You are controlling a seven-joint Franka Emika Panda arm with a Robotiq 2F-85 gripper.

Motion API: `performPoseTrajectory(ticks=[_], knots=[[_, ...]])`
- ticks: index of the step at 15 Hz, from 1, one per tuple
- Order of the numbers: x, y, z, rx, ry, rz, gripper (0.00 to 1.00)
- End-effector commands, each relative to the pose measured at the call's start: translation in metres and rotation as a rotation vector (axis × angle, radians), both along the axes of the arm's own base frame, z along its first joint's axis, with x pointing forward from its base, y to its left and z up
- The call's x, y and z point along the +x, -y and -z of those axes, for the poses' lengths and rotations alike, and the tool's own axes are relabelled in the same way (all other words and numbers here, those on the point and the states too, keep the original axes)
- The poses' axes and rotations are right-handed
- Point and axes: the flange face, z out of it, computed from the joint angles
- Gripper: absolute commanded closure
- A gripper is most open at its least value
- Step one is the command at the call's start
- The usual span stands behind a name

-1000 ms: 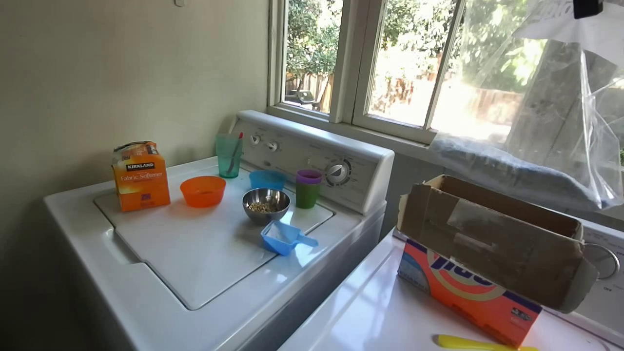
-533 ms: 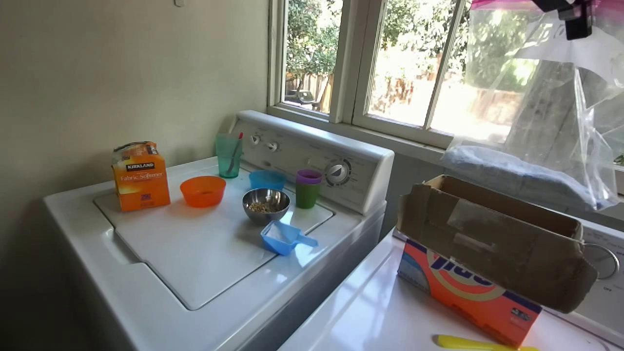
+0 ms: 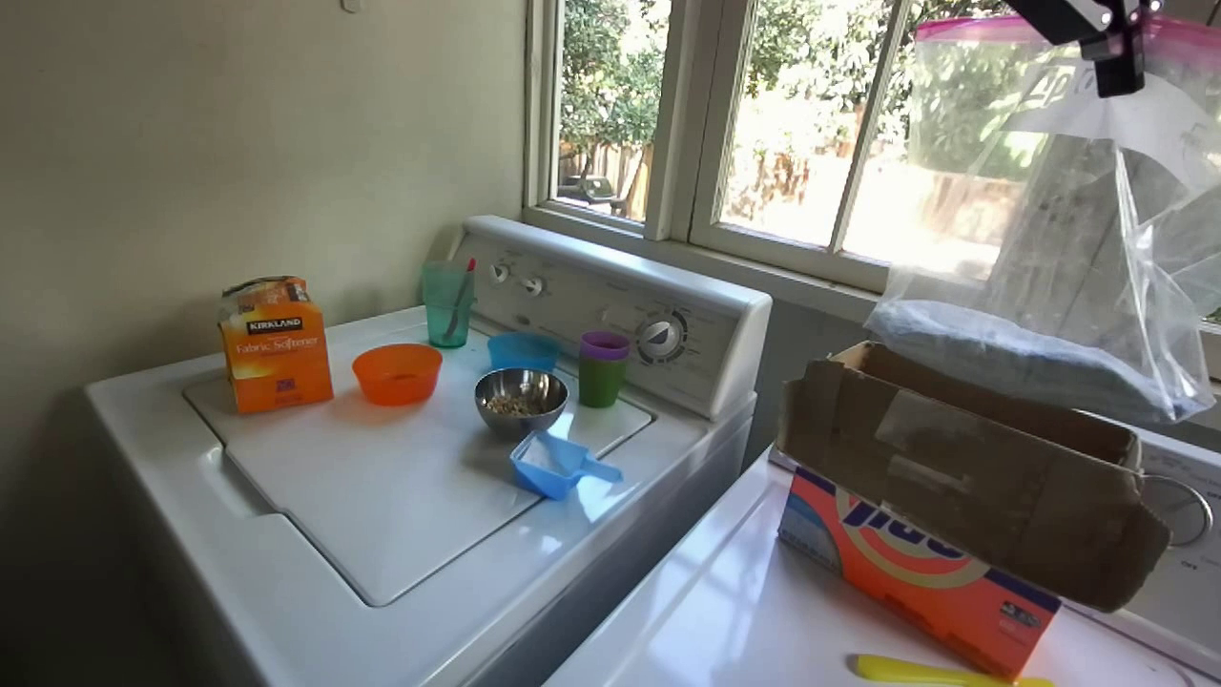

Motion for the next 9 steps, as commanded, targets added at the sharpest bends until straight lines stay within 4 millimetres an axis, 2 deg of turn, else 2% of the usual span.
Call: performPoseTrajectory(ticks=[1, 9], knots=[[0.005, 0.0, 0.003, 0.01, 0.02, -0.006, 1.0], [0.032, -0.001, 0.027, 0.006, 0.102, 0.019, 1.0]])
